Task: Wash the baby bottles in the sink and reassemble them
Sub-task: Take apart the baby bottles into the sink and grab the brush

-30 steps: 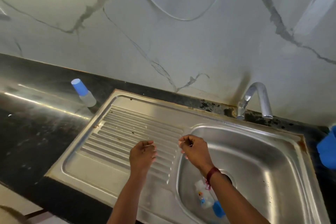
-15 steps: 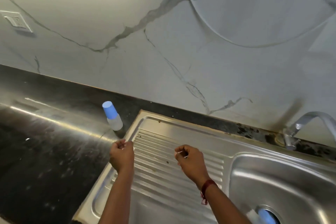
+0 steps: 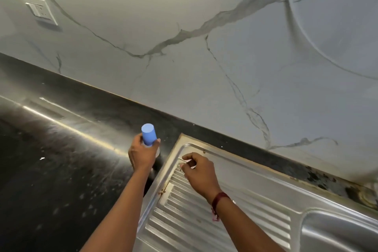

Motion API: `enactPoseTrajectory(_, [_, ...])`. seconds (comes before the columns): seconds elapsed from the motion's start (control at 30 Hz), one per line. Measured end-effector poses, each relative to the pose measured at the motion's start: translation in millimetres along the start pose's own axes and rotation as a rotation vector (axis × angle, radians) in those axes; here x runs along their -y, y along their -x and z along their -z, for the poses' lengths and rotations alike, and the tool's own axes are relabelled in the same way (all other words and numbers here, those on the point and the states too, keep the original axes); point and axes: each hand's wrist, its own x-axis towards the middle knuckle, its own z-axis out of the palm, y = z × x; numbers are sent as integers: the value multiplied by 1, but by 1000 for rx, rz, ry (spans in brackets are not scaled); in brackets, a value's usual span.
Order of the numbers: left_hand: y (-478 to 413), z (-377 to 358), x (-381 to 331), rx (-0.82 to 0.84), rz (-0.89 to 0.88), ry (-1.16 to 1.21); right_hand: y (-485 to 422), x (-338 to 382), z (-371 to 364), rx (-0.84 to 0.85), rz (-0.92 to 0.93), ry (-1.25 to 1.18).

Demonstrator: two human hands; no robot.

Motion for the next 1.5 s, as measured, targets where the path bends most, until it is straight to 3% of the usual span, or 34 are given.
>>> enactPoseTrajectory(0.17, [17, 4, -9, 175, -2, 75, 3, -4, 7, -71, -35, -67])
enactPoseTrajectory(0.4, [124, -10, -34, 556, 66, 226, 48, -23, 53, -213, -130, -202])
enactPoseTrajectory(0.67, [273, -24, -32, 892, 21, 170, 167, -81, 115, -303, -332, -519])
enactPoseTrajectory(0.8, [339, -27, -35, 985, -49, 112, 218, -111, 138, -340, -436, -689])
enactPoseTrajectory(0.9, [381, -34, -38, 1060, -4, 22, 249, -131, 150, -385, -487, -770])
enactPoseTrajectory(1.2, [489, -63, -54, 1107, 70, 33, 326, -183, 207, -339, -546, -1066])
enactPoseTrajectory(1.37, [526, -88, -59, 1136, 355, 21, 348, -218, 229, -325, -569, -1128])
enactPoseTrajectory(1.5, [548, -119, -44, 1076, 382, -21, 356, -243, 244, -332, -543, -1208])
